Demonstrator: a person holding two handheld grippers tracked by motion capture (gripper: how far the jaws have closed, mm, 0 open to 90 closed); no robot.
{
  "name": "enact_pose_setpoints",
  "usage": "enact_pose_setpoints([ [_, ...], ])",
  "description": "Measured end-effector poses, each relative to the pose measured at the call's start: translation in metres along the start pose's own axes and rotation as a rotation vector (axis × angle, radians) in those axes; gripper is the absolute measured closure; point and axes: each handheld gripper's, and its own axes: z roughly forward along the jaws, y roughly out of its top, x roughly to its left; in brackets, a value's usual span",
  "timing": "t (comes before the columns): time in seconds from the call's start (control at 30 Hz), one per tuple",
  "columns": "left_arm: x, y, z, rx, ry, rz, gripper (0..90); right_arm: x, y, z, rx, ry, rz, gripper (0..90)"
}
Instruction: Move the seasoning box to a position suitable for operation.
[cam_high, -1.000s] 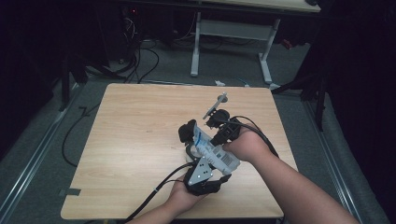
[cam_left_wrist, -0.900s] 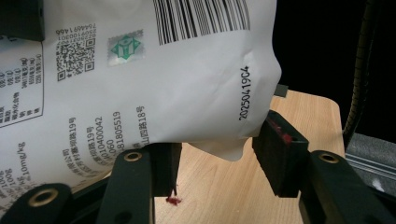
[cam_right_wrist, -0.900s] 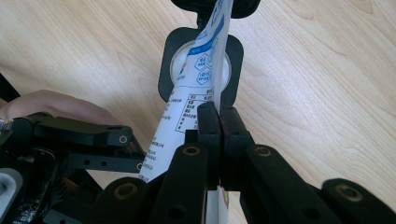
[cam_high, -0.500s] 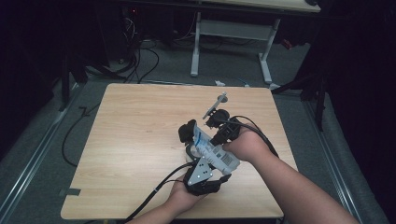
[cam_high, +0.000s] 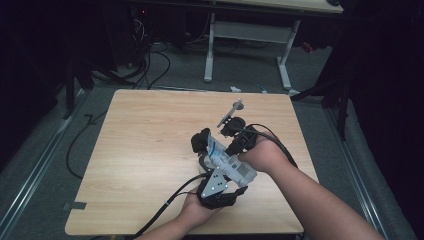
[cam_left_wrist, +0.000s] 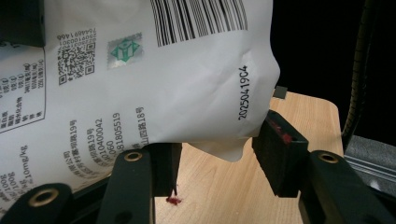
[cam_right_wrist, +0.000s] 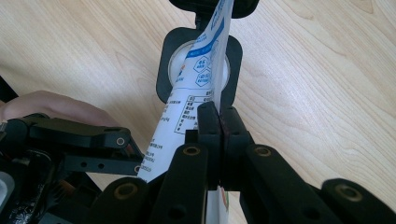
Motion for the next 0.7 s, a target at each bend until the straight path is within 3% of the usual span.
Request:
enact_pose_setpoints([
  [0.7, 0.0007, 0.0020, -0.0010, -0.010, 0.002, -0.005, 53.4, 0.0008, 0.0027, 0.0001, 0.002, 0.001, -0.006, 89.5],
])
